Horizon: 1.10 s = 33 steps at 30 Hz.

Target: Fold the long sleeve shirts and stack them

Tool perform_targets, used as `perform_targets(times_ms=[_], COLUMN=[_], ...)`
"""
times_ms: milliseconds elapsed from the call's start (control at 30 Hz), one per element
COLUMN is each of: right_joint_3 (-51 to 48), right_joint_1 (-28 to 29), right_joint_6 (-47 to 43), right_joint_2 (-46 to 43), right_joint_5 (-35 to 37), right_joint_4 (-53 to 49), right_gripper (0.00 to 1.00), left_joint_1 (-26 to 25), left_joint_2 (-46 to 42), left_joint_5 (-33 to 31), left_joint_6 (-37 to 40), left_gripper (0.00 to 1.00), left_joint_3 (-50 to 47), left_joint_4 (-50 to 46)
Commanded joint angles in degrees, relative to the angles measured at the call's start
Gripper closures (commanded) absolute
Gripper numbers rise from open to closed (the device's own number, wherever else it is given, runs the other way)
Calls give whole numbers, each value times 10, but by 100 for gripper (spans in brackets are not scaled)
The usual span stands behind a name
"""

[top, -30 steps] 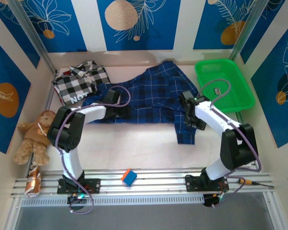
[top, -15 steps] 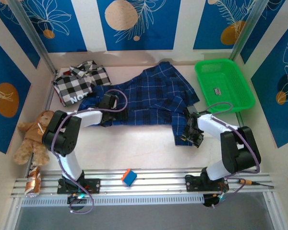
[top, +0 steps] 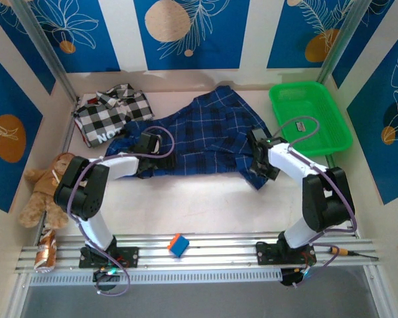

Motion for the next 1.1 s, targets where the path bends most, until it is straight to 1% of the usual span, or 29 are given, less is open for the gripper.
perform_targets(times_ms=[0,133,200,267,333,433,567,633,700,800,900,967,1067], right_joint_3=[45,88,113,141,166,177,131,97,84,120,172,210,252], right_joint_1=[25,52,65,66,61,54,46,45,37,19,6,8,20], right_joint_6=[-82,-148,-184,-214,-236,-236,-203,-201,-230,-275,-329,-361,-415], right_joint_2=[-20,-12,-4,6,14,7,-30,-47,-55,-51,-45,-37,-17], right_joint_5=[102,164,210,233,239,233,167,167,180,215,219,208,170], right_joint_4=[-36,-40,-43,-55,-73,-103,-119,-101,-79,-63,-20,12,61], right_gripper=[100,100,100,100,100,100,100,100,100,100,100,100,100], left_joint_1=[11,11,11,11,12,15,17,18,18,19,19,19,18], left_joint_2=[15,13,10,8,6,5,10,11,13,10,3,-3,-14], left_joint_5=[16,15,16,14,12,12,13,14,14,13,16,19,35], left_joint_6=[-3,-4,-3,-1,1,1,-1,0,4,8,5,0,-12], left_gripper=[13,12,12,12,11,10,10,10,9,8,7,6,5], left_joint_3=[-26,-25,-24,-24,-26,-32,-37,-36,-35,-35,-36,-37,-37], left_joint_4=[-92,-93,-96,-99,-102,-99,-92,-92,-96,-101,-101,-100,-97])
